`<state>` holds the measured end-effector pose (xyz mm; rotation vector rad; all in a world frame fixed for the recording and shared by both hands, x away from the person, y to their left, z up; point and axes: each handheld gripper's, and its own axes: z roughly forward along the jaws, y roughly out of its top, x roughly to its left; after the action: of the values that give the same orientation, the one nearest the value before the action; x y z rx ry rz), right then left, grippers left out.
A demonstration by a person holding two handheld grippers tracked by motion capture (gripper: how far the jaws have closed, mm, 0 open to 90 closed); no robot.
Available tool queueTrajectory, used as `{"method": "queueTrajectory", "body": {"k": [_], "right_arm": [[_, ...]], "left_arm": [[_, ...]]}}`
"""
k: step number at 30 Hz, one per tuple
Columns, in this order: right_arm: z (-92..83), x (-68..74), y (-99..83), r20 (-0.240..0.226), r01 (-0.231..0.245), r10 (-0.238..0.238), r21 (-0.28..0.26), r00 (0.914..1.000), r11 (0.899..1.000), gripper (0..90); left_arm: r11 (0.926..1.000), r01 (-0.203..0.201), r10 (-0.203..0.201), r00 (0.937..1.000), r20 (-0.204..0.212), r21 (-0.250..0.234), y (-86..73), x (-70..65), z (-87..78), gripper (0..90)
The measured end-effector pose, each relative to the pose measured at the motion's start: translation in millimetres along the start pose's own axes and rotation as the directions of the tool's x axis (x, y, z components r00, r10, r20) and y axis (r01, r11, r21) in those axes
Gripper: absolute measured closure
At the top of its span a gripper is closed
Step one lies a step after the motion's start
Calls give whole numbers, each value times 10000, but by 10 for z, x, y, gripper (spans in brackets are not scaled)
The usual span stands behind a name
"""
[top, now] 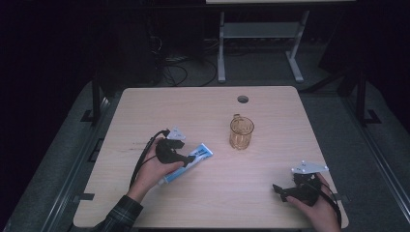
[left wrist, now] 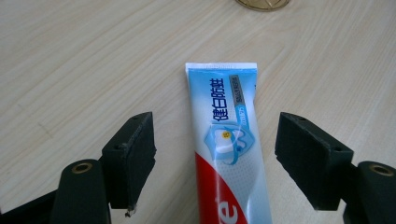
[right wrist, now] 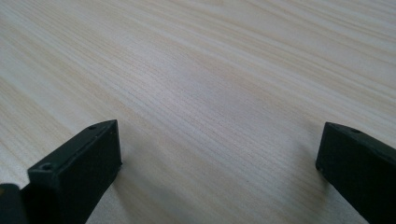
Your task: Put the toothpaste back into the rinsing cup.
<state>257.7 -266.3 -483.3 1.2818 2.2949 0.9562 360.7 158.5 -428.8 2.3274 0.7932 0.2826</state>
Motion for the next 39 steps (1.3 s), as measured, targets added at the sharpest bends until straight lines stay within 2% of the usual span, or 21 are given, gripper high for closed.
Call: {"method": "queueTrajectory", "body": {"k": [14,24,29,32,39], "right_arm": [[0,0,0,0,3,-3,-2,10000,10000,0],[0,0,0,-7,6,-6,-1,10000,10000,0],[0,0,0,-7,5,-5,0,10000,10000,0],[0,1,0,-7,4,-4,-1,10000,10000,0],[0,1,0,-6,6,-6,0,10000,10000,0]], "left_arm": [[9969,-179,178,9998,11,769,185,-13,295,284],[9899,-250,221,9995,221,1393,171,-21,458,306],[9872,-453,424,9989,220,1527,175,-37,469,345],[9867,-477,446,9987,230,1552,181,-57,461,409],[9839,-523,482,9984,280,1707,197,-86,448,473]]}}
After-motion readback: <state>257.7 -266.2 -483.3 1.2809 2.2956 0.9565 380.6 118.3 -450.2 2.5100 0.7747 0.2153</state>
